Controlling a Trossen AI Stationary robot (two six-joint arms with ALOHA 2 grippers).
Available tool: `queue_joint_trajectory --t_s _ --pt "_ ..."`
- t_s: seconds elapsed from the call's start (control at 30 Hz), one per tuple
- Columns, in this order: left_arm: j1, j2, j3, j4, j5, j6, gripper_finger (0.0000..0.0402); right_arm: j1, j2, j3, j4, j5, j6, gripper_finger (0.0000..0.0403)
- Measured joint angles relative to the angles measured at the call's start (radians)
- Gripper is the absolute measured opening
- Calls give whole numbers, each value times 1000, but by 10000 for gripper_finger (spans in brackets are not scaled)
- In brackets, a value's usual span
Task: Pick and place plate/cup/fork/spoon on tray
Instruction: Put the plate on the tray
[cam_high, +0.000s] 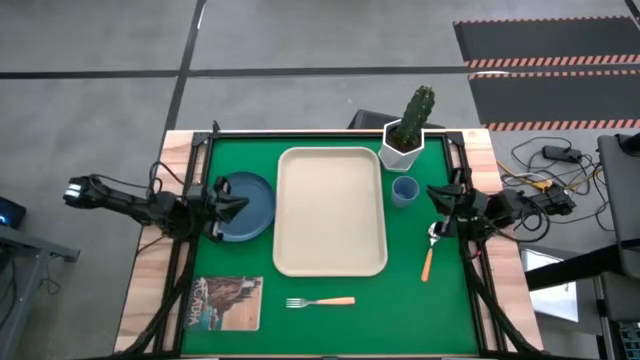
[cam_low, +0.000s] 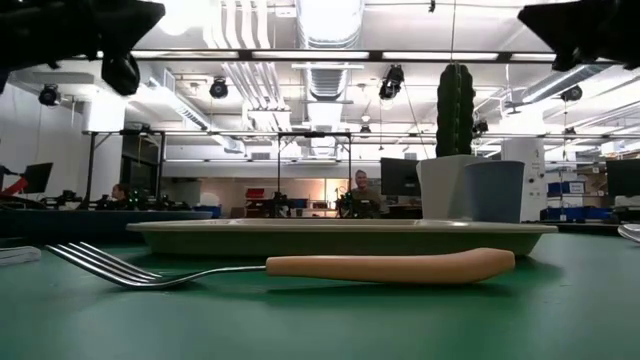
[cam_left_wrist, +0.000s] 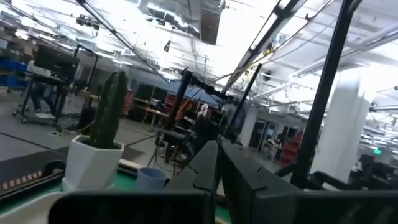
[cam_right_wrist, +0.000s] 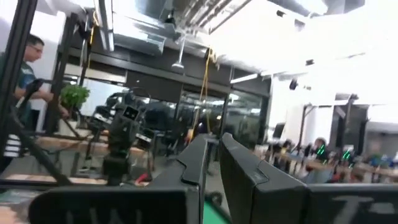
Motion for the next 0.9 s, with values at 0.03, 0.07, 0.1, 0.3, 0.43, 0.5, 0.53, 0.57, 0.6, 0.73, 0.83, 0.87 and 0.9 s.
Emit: queue_joint_trajectory --t_s 0.03,0.07,0.1,0.3,0.43,0.5,0.53,0.57,0.6,0.73,0.83,0.87,0.9 --pt "0 22 16 1 0 -2 2 0 0 0 7 -5 -15 33" --pt "0 43 31 5 -1 -4 2 0 0 0 22 -11 -27 33" --pt "0 65 48 14 -1 -5 2 0 0 0 42 -11 -34 33" --pt "1 232 153 20 -76 -65 2 0 2 47 92 -62 -39 33" --pt "1 360 227 7 -114 -142 2 0 12 80 91 -65 -52 33" --pt "1 427 269 -26 -114 -200 1 0 14 93 91 -64 -60 33" --pt "1 454 293 -53 -117 -238 1 0 15 98 91 -64 -58 33" --pt "1 480 327 -93 -123 -283 1 0 17 102 91 -65 -55 33" --pt "1 501 358 -154 -130 -336 1 0 19 104 91 -65 -53 33" --pt "1 619 520 -585 -134 -577 0 0 21 105 90 -64 -58 33" --pt "1 723 682 -1007 -105 -782 0 0 20 105 90 -64 -66 33" --pt "1 755 742 -1173 -80 -851 0 0 20 105 91 -64 -73 33" --pt "1 790 795 -1325 -47 -915 0 0 20 105 91 -64 -80 33"
